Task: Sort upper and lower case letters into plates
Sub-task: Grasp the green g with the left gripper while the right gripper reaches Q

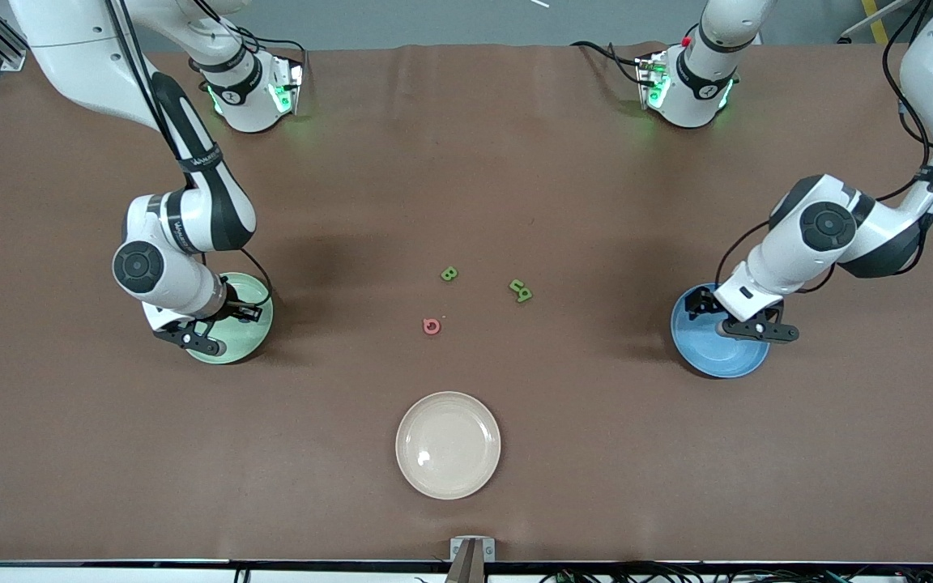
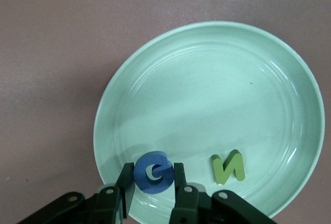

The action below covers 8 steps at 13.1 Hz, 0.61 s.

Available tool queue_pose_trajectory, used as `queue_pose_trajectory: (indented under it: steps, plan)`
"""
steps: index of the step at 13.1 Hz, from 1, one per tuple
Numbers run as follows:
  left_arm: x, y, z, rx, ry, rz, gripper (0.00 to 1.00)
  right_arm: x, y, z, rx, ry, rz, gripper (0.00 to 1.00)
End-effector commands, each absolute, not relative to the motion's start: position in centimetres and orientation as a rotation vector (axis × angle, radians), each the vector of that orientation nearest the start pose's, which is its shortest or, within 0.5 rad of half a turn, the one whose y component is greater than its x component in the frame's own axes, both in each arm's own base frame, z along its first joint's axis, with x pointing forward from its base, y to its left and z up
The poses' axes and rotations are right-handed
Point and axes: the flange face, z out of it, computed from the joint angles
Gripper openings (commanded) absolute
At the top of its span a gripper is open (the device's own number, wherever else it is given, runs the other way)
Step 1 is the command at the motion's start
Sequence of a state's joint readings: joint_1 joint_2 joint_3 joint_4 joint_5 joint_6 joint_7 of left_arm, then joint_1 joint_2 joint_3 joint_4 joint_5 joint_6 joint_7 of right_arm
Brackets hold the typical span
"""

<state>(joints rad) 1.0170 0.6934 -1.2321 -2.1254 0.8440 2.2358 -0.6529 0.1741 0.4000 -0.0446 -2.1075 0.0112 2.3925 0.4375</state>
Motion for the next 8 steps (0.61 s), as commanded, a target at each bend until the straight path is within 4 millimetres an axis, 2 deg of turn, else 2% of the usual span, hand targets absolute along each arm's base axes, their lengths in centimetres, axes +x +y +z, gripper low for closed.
queue_pose_trajectory:
  steps: [1, 3, 5, 6, 7, 8]
  plan:
    - [54.3, -13.5, 31.7, -3.138, -0.151, -0.016, 1.00, 55.5, 7.1, 22.2, -3.148, 0.469, 0.150, 0.06]
    - [52.5, -18.7, 32.0, -3.112, -0.291, 0.006, 1.00, 55.5, 7.0, 22.2, -3.148, 0.469, 0.150, 0.07]
    - [50.6, -25.2, 32.3, -3.079, -0.411, 0.005, 1.00, 55.0, 6.9, 21.6, -3.149, 0.444, 0.136, 0.06]
    - [50.1, -27.9, 31.4, -3.047, -0.470, 0.009, 1.00, 54.5, 6.9, 21.0, -3.144, 0.442, 0.101, 0.06]
    - [49.6, -30.1, 29.6, -3.004, -0.528, 0.012, 1.00, 54.0, 6.8, 20.5, -3.142, 0.439, 0.087, 0.07]
    - [48.7, -33.3, 29.4, -2.994, -0.568, -0.007, 1.00, 53.9, 6.7, 20.4, -3.142, 0.444, 0.089, 0.10]
